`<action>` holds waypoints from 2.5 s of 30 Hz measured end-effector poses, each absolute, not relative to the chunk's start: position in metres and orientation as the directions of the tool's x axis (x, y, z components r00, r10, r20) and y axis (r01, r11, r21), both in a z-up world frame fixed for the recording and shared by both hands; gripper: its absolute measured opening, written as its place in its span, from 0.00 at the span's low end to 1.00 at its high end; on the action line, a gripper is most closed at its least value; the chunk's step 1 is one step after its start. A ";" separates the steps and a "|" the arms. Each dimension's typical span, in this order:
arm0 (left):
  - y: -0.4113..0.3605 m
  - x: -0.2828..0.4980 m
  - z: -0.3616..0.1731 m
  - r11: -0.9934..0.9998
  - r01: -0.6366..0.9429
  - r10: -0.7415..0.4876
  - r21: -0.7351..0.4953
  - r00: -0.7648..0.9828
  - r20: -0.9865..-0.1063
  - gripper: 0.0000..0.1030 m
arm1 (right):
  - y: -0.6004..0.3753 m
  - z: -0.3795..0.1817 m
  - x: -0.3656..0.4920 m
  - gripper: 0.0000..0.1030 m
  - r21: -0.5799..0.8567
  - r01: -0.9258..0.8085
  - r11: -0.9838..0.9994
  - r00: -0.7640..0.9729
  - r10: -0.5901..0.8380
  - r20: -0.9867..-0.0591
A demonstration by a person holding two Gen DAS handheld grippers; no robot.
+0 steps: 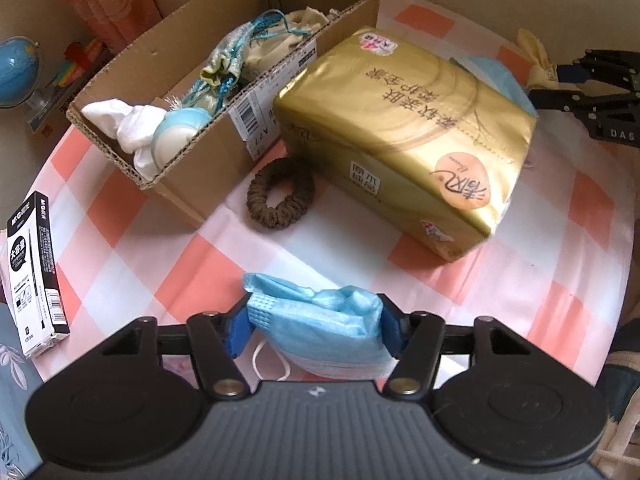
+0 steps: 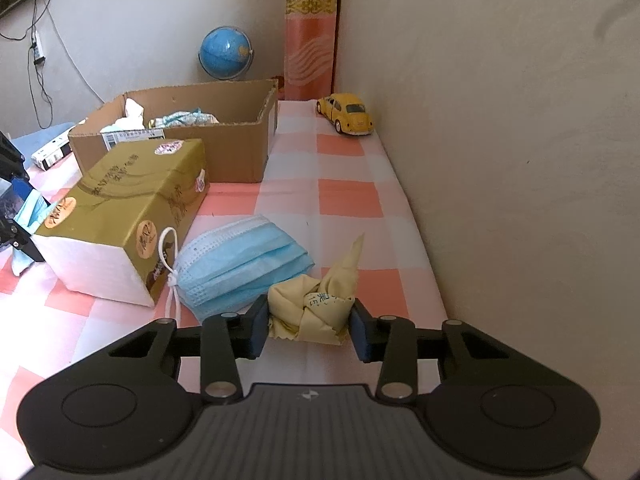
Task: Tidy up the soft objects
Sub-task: 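Grasp the yellow crumpled cloth with the right tool while the left tool grasps the blue mask, then carry the blue mask into the box and open the left tool while the right tool holds the cloth, then carry the yellow cloth into the box and open the right tool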
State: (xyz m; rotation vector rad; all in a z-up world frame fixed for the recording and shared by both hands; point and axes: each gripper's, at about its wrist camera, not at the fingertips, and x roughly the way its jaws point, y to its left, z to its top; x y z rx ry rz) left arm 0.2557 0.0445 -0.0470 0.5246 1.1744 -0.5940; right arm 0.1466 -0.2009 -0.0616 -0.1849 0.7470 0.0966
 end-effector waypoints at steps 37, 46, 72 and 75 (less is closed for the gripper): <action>0.001 0.391 0.039 0.957 0.288 -0.182 -0.020 0.548 -0.816 0.54 | -0.208 -0.033 0.123 0.43 -0.079 -0.178 0.981 0.784 0.093 -0.613; 0.005 0.404 0.026 0.986 0.164 -0.102 -0.009 0.564 -0.820 0.83 | -0.214 -0.035 0.126 0.43 -0.074 -0.184 0.980 0.782 0.100 -0.616; 0.017 0.260 0.048 0.888 0.455 -0.268 0.063 0.626 -0.733 0.96 | -0.181 -0.010 0.149 0.43 -0.125 -0.236 0.964 0.778 0.111 -0.618; 0.021 0.240 0.047 0.886 0.462 -0.297 0.043 0.637 -0.711 0.96 | -0.173 -0.001 0.157 0.43 -0.135 -0.259 0.956 0.778 0.124 -0.616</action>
